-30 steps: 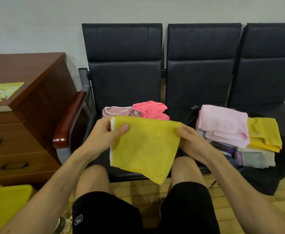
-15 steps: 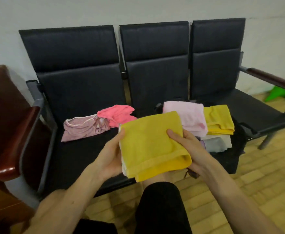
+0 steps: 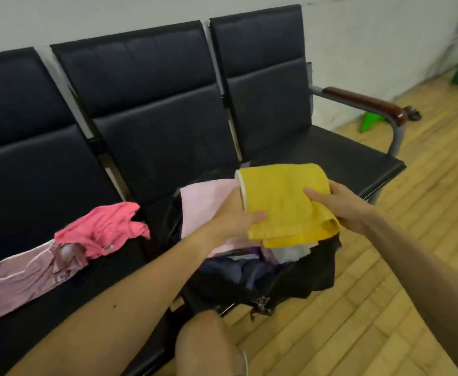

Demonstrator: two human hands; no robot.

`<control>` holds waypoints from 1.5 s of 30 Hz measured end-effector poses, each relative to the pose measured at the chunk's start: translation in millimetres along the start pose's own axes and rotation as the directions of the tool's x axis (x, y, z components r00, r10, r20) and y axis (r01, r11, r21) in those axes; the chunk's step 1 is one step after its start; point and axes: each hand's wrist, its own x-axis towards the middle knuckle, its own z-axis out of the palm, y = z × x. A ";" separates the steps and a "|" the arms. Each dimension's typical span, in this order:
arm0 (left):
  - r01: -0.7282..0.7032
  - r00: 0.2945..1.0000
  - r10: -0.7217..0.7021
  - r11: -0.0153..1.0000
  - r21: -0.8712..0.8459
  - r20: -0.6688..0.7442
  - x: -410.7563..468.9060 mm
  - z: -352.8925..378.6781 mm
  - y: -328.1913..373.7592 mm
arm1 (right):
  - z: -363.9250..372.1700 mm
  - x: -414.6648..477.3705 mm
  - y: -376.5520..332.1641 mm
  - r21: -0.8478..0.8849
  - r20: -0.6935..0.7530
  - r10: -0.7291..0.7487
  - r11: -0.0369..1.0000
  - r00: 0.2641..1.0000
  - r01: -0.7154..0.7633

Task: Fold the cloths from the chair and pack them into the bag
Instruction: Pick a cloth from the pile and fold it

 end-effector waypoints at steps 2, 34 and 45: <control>0.046 0.998 -0.043 0.995 0.089 -0.040 51.4 4.5 10.1 | -17.9 39.2 -10.1 -0.070 -0.049 0.008 0.998 0.999 -0.012; 0.171 0.822 0.045 0.931 0.321 -0.568 -63.9 -176.0 -80.5 | 228.0 10.2 -14.0 -0.501 0.244 -0.572 0.617 0.783 0.607; 0.466 0.667 -0.245 0.874 0.139 -0.704 -123.4 -292.1 -247.0 | 456.4 54.5 30.4 -0.493 0.414 -0.140 0.796 0.899 0.351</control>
